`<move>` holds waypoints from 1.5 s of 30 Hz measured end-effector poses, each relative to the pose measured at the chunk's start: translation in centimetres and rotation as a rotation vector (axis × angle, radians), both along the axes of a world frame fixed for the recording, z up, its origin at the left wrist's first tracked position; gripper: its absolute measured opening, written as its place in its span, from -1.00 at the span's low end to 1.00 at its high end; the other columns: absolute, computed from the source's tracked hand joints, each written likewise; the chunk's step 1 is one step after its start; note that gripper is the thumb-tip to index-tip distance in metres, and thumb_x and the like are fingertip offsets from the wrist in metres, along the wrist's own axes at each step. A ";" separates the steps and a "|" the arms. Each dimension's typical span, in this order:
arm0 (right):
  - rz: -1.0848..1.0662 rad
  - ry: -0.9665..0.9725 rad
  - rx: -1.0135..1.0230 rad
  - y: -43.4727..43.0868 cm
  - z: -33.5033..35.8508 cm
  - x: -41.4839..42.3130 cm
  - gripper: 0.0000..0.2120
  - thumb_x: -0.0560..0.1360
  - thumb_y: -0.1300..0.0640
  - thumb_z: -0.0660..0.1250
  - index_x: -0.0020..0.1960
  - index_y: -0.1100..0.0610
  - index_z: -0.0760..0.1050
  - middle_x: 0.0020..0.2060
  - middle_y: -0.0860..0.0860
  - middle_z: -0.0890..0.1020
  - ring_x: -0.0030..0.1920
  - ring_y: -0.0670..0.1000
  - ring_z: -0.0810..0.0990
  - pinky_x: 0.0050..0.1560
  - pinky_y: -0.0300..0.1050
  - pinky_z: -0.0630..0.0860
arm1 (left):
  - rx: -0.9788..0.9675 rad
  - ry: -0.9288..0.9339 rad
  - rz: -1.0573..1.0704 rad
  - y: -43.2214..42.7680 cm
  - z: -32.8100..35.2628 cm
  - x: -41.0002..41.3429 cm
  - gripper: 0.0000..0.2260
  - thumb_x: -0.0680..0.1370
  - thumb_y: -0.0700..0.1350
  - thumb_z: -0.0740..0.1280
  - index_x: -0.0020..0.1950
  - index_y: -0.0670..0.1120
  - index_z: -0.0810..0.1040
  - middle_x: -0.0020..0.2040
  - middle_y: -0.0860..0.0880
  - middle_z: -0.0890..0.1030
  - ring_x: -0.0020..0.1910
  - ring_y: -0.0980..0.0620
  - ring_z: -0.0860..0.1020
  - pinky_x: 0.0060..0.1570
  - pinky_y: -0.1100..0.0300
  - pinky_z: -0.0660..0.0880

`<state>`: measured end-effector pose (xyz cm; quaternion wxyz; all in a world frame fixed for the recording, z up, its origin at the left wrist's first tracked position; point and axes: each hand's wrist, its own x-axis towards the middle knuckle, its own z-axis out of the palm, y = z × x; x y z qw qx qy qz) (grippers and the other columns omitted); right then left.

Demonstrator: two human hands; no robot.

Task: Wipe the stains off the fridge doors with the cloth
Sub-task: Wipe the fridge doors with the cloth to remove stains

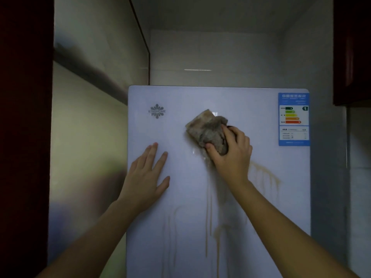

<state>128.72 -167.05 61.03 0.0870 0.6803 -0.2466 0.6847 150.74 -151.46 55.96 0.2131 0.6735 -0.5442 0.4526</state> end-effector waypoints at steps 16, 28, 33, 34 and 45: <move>-0.050 -0.146 0.094 -1.3 -1.8 -4.0 -0.38 0.42 -0.13 0.48 0.41 0.05 0.47 0.30 0.07 0.50 0.28 0.13 0.43 0.27 0.04 0.34 | -0.085 -0.067 0.023 -1.7 -1.5 0.7 -0.31 0.58 0.24 0.05 0.64 -0.07 0.10 0.65 -0.18 0.00 0.64 -0.14 0.01 0.55 -0.06 0.03; -0.098 0.115 -0.116 -1.3 -6.6 -2.9 -0.39 0.40 -0.19 0.42 0.35 0.10 0.53 0.28 0.08 0.54 0.24 0.13 0.47 0.16 0.06 0.44 | -0.115 -0.085 0.033 -1.8 -1.7 0.5 -0.32 0.59 0.22 0.08 0.64 -0.08 0.11 0.65 -0.20 0.03 0.64 -0.16 0.03 0.55 -0.07 0.04; -0.040 -0.045 0.032 -0.3 -3.0 -1.2 -0.39 0.39 -0.11 0.51 0.37 0.06 0.50 0.29 0.04 0.50 0.27 0.09 0.42 0.20 -0.05 0.29 | -0.142 -0.095 0.027 -2.0 -1.7 0.4 -0.32 0.59 0.21 0.09 0.63 -0.09 0.12 0.65 -0.20 0.05 0.64 -0.16 0.05 0.55 -0.06 0.02; -0.039 -0.004 0.018 0.0 -2.9 -0.8 -0.39 0.39 -0.12 0.51 0.38 0.06 0.50 0.30 0.04 0.50 0.28 0.10 0.42 0.22 -0.04 0.30 | -0.147 -0.098 0.024 -1.9 -1.7 0.4 -0.32 0.58 0.21 0.10 0.63 -0.09 0.13 0.65 -0.20 0.05 0.63 -0.17 0.05 0.55 -0.06 0.02; -0.066 0.276 -0.275 2.3 8.0 3.7 -0.37 0.41 -0.22 0.44 0.40 0.03 0.50 0.26 0.03 0.53 0.22 0.11 0.46 0.15 0.00 0.35 | -0.254 -0.034 -0.004 -0.9 -1.4 1.3 -0.40 0.60 0.16 0.15 0.55 -0.15 0.31 0.60 -0.21 0.21 0.58 -0.19 0.21 0.51 -0.13 0.21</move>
